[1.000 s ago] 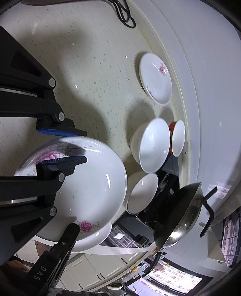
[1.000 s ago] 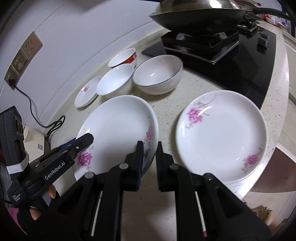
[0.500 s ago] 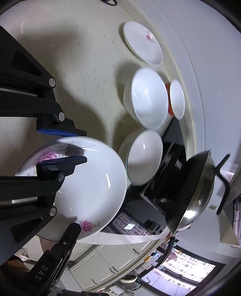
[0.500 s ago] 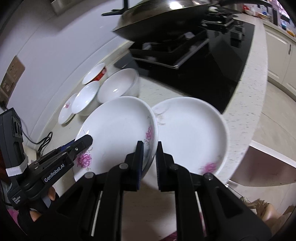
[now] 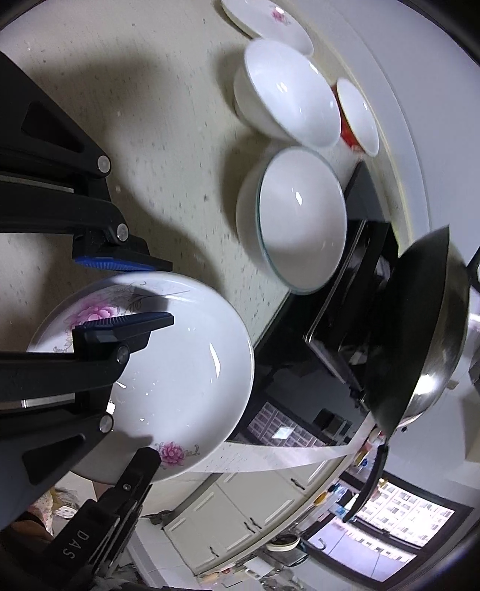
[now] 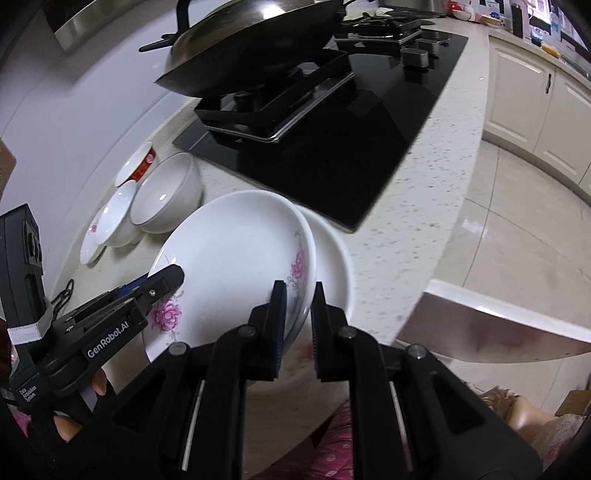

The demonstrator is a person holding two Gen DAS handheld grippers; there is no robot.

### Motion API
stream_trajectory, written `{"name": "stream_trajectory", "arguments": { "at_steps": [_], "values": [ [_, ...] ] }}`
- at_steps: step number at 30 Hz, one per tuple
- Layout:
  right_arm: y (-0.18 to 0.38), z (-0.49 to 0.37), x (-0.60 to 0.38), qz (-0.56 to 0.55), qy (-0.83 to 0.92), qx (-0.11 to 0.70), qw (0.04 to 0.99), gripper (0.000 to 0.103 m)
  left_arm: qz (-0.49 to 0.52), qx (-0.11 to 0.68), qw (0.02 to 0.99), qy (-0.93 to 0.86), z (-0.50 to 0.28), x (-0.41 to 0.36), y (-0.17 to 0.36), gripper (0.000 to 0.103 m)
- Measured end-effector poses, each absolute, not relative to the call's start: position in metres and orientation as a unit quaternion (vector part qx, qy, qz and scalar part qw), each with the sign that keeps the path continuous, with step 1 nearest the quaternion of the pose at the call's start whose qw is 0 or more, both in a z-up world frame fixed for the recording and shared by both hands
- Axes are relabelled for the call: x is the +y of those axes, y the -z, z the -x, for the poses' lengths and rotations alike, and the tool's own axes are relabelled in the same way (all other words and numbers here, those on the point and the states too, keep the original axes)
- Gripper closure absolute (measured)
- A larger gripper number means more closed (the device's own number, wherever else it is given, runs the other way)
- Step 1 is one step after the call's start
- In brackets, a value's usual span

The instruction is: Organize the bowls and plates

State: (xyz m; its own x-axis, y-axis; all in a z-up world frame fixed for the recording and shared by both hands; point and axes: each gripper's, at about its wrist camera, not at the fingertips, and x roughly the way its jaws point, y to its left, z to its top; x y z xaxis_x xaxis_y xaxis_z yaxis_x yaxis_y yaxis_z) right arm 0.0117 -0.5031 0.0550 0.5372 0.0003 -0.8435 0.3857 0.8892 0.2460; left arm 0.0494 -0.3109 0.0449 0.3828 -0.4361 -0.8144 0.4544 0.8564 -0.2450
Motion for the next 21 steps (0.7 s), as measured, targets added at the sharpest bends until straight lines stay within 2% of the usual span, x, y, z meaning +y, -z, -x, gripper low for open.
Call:
{"name": "stream_trajectory", "arguments": {
  "at_steps": [13,16,18,19,21],
  "values": [
    [-0.050,-0.013,-0.505,-0.149,0.140,0.488,0.848,0.084,-0.064,0.476,0.835,0.267,-0.045,-0.338,-0.037,0.080],
    [-0.048,-0.011,-0.507,-0.146,0.147,0.496,0.843,0.084,-0.060,0.476,0.835,0.269,-0.047,-0.336,-0.037,0.077],
    [-0.052,-0.009,-0.508,-0.137,0.156,0.487,0.848,0.074,-0.057,0.474,0.836,0.269,-0.046,-0.334,-0.037,0.077],
    [-0.055,-0.008,-0.508,-0.128,0.162,0.483,0.851,0.060,-0.054,0.473,0.837,0.269,-0.045,-0.333,-0.037,0.077],
    [-0.062,-0.006,-0.508,-0.119,0.167,0.471,0.858,0.046,-0.044,0.472,0.839,0.268,-0.044,-0.327,-0.040,0.076]
  ]
}}
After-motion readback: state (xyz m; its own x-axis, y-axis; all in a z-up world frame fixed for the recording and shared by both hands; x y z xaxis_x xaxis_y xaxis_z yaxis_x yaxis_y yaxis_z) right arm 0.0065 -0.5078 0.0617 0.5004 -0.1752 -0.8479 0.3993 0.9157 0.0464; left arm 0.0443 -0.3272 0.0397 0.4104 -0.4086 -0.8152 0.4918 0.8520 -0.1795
